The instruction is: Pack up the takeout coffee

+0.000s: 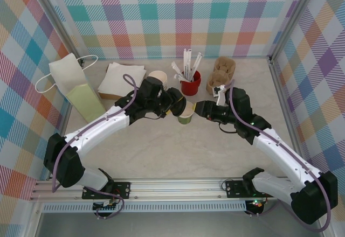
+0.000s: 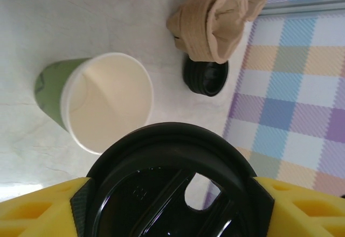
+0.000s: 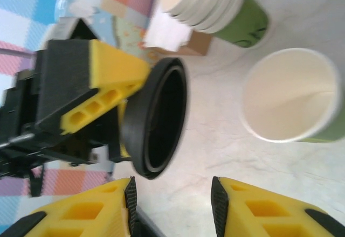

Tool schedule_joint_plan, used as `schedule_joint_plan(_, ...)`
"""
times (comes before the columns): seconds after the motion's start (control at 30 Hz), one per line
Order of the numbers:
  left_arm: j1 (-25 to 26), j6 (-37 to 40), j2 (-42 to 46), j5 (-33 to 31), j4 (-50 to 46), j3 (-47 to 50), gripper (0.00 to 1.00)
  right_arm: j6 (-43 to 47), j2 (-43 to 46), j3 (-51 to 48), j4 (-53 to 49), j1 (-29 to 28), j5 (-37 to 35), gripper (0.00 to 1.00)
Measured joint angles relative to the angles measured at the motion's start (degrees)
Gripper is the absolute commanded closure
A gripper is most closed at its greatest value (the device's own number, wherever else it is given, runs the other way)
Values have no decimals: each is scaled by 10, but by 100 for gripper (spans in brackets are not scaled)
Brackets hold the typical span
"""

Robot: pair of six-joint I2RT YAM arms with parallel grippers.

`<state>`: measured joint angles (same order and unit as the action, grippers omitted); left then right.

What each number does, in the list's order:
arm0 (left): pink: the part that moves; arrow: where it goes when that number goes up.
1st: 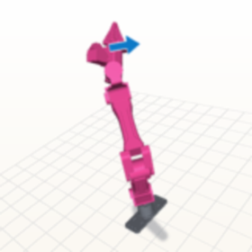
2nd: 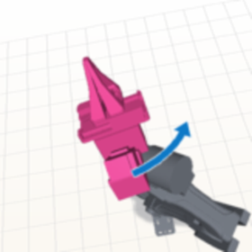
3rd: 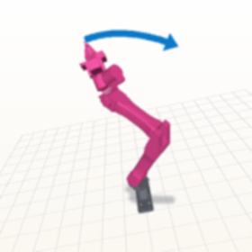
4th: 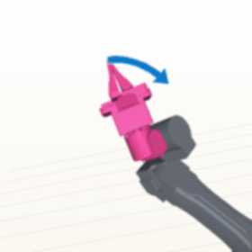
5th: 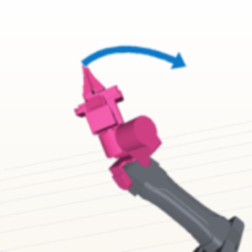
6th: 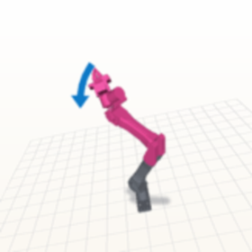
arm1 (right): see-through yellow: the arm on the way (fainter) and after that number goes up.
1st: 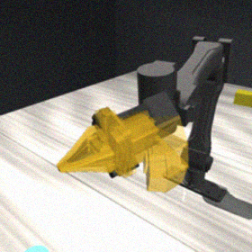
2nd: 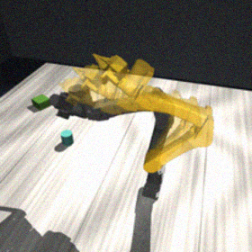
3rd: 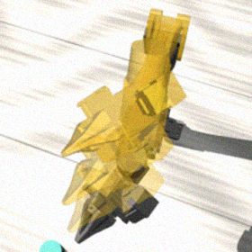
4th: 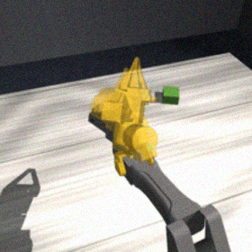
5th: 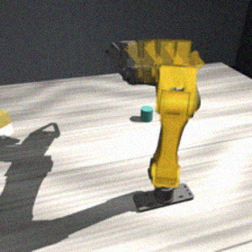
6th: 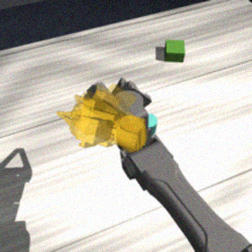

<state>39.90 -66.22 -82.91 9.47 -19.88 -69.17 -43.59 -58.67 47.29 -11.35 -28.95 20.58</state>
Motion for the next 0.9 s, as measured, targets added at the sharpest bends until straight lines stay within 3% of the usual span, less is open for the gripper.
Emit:
schedule_joint_plan(0.43,39,110,-106,-97,-138,-119,31,85,-13,65,-286,1,-261,56)
schedule_joint_plan(0.9,62,184,-222,-177,-232,-247,32,113,-13,51,-337,2,-337,55)
